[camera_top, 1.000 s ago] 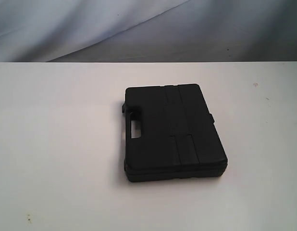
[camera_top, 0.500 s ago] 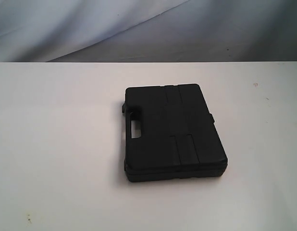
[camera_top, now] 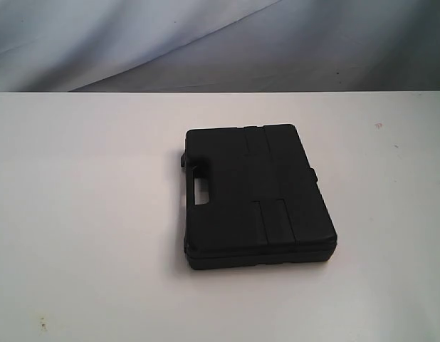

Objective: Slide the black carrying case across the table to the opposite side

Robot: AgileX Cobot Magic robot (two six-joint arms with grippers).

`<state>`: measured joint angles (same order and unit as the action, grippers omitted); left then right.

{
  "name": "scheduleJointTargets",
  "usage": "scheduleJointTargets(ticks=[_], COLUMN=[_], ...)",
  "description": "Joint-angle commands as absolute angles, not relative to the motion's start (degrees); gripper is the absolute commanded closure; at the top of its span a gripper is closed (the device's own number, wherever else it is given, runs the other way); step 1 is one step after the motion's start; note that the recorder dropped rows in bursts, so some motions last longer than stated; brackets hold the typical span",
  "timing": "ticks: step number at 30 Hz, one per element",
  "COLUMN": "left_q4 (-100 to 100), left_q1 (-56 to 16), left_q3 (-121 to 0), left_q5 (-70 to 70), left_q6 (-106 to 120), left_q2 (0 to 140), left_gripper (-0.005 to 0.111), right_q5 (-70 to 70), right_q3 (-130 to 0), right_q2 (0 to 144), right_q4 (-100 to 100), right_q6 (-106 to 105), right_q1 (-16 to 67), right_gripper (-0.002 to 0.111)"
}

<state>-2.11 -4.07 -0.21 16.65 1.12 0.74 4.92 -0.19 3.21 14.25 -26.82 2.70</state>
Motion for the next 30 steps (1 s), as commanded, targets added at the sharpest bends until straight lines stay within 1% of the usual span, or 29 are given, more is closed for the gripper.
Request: scheduleJointTargets(ticks=[1,4,8,16,25,30], left_q4=[-2.0,-2.0,-2.0,-2.0,-2.0,-2.0], left_q1=[-3.9,-3.9,-3.9,-3.9,-3.9,-3.9], left_q3=[0.0,0.0,0.0,0.0,0.0,0.0], left_q5=[16.1,16.1,16.1,16.1,16.1,16.1], left_q6=[1.2,1.2,1.2,1.2,1.2,1.2], left_q2=[0.4,0.4,0.4,0.4,0.4,0.4], left_gripper=[0.107,0.107,0.107,0.107,0.107,0.107], right_q5=[5.3,5.9,8.1,12.1,12.2,12.2], right_q3=[0.0,0.0,0.0,0.0,0.0,0.0], right_q2=[2.9,2.9,2.9,2.9,2.9,2.9], right_q4=[-2.9,-2.9,-8.6,-4.4,3.0,3.5], right_q6=[-9.5,0.0,5.7,6.3,6.5,6.5], right_q1=[2.9,2.9,2.9,2.9,2.9,2.9], right_gripper=[0.108,0.108,0.108,0.108,0.108,0.108])
